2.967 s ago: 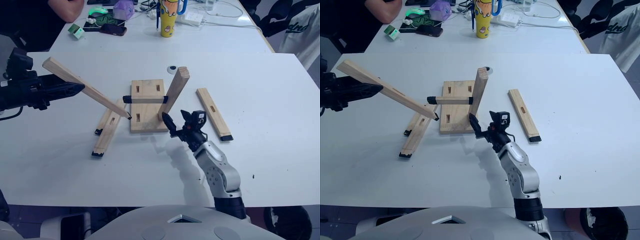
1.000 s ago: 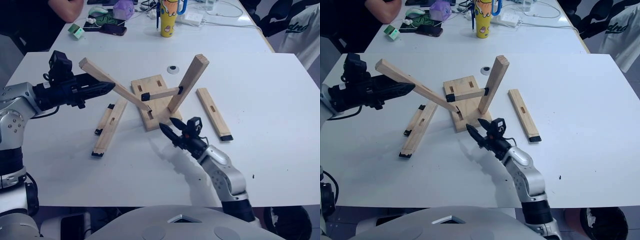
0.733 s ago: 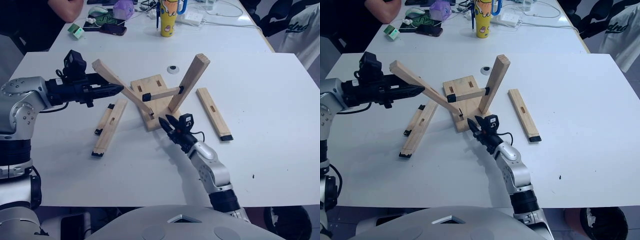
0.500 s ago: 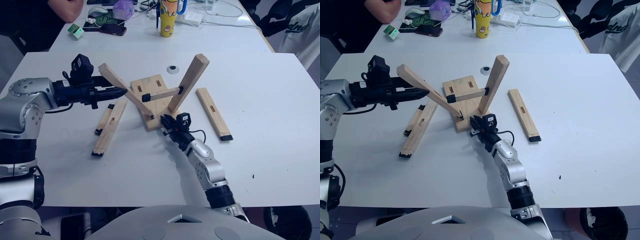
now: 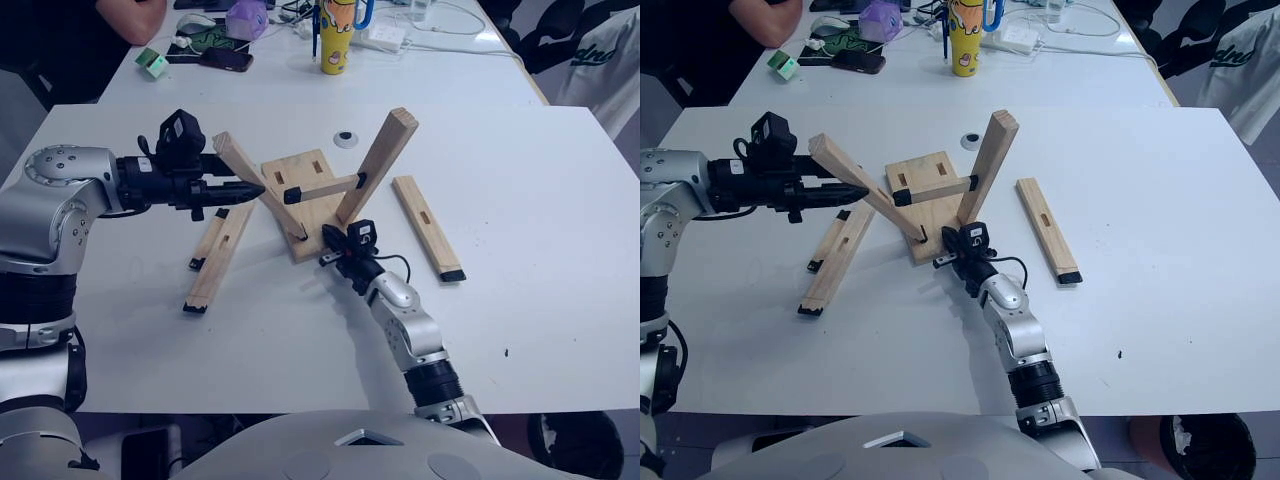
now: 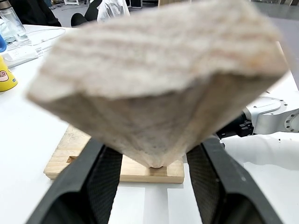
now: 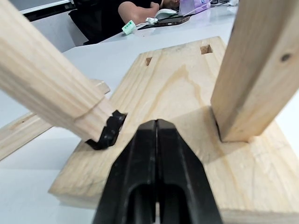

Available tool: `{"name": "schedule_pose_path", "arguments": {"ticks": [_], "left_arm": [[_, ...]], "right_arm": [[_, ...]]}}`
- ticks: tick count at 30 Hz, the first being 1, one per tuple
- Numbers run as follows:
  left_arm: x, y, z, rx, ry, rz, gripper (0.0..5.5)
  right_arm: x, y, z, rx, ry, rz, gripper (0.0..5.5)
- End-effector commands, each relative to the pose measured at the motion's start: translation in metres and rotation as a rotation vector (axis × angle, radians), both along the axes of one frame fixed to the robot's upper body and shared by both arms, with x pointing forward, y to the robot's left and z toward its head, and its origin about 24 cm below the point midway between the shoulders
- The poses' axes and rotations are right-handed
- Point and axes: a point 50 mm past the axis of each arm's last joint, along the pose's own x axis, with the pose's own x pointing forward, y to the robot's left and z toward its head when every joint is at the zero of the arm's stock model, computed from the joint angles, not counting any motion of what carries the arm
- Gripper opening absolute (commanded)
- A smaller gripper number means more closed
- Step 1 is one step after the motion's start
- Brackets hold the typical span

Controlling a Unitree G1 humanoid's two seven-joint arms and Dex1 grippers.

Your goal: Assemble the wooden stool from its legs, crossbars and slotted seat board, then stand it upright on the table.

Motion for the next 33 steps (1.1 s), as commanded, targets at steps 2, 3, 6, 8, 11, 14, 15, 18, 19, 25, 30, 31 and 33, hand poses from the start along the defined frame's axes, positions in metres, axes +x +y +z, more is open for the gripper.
{"name": "schedule_pose_path", "arguments": {"ticks": [2,3,6,8,11,14,15,18,19,25,30,31,33], "left_arm": [[0.002,-0.002,-0.003,0.119,-0.022,0.013,2.03],[0.002,-0.004,-0.006,0.128,-0.023,0.015,2.03],[0.002,-0.004,-0.013,0.154,-0.021,0.031,2.03],[0.003,-0.001,-0.014,0.167,-0.025,0.045,2.03],[0.003,-0.007,-0.015,0.167,-0.025,0.03,2.03],[-0.002,-0.022,-0.024,0.151,0.001,-0.031,2.03],[-0.003,-0.028,-0.028,0.142,0.013,-0.047,2.03],[-0.003,-0.035,-0.036,0.133,0.039,-0.057,2.03],[-0.001,-0.035,-0.038,0.13,0.045,-0.049,2.03],[0.011,-0.024,-0.046,0.141,0.072,0.005,2.03],[0.016,-0.024,-0.06,0.18,0.112,-0.009,2.03],[0.017,-0.025,-0.062,0.185,0.117,-0.02,2.03],[0.015,-0.029,-0.068,0.215,0.126,-0.053,2.03]], "right_arm": [[-0.01,-0.002,-0.022,-0.049,0.12,-0.003,0.0],[-0.01,-0.002,-0.022,-0.052,0.123,-0.001,0.0],[-0.011,-0.002,-0.023,-0.057,0.128,0.006,0.0],[-0.011,-0.001,-0.023,-0.058,0.13,0.012,0.0],[-0.012,0.0,-0.023,-0.057,0.139,0.022,0.0],[-0.013,0.001,-0.025,-0.058,0.15,0.031,0.0],[-0.013,0.001,-0.025,-0.059,0.157,0.036,0.0],[-0.014,0.004,-0.027,-0.062,0.17,0.057,0.0],[-0.015,0.005,-0.027,-0.064,0.172,0.066,0.0],[-0.017,0.007,-0.031,-0.084,0.196,0.097,0.0],[-0.018,0.007,-0.035,-0.105,0.218,0.108,0.0],[-0.019,0.007,-0.037,-0.113,0.226,0.108,0.0],[-0.02,0.007,-0.039,-0.124,0.24,0.113,0.0]]}}
